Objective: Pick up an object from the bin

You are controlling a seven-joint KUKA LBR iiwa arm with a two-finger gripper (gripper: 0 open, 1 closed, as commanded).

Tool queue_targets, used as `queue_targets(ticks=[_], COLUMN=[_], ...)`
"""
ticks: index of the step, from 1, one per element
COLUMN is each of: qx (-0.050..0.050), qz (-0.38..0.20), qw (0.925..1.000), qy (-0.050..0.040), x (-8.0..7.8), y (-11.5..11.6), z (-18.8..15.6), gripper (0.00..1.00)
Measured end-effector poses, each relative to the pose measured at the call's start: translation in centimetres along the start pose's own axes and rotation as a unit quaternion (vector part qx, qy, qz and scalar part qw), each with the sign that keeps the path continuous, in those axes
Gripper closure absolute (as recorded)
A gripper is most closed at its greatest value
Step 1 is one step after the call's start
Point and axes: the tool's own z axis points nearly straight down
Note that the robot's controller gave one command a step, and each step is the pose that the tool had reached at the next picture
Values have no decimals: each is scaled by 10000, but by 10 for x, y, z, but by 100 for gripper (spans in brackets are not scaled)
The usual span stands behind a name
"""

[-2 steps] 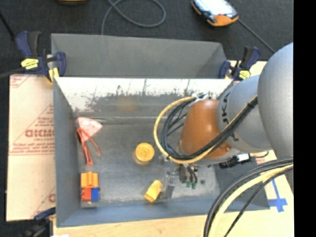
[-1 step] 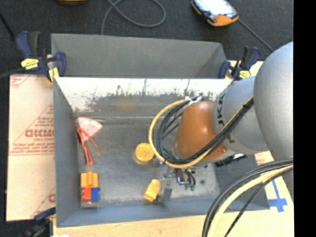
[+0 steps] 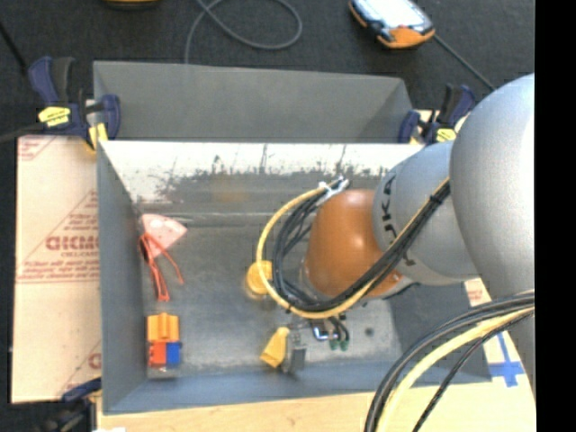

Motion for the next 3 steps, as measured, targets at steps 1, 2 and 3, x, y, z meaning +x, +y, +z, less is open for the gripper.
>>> queue_targets(ticks=[1,2,3], qx=[-4,-2,-3], qz=[-20,-28,-12], qw=[10000,10000,10000], qy=[-1,-1,38], x=[1,1,-1], y=[33,33,31], z=[2,2,-48], gripper=[100,100,100])
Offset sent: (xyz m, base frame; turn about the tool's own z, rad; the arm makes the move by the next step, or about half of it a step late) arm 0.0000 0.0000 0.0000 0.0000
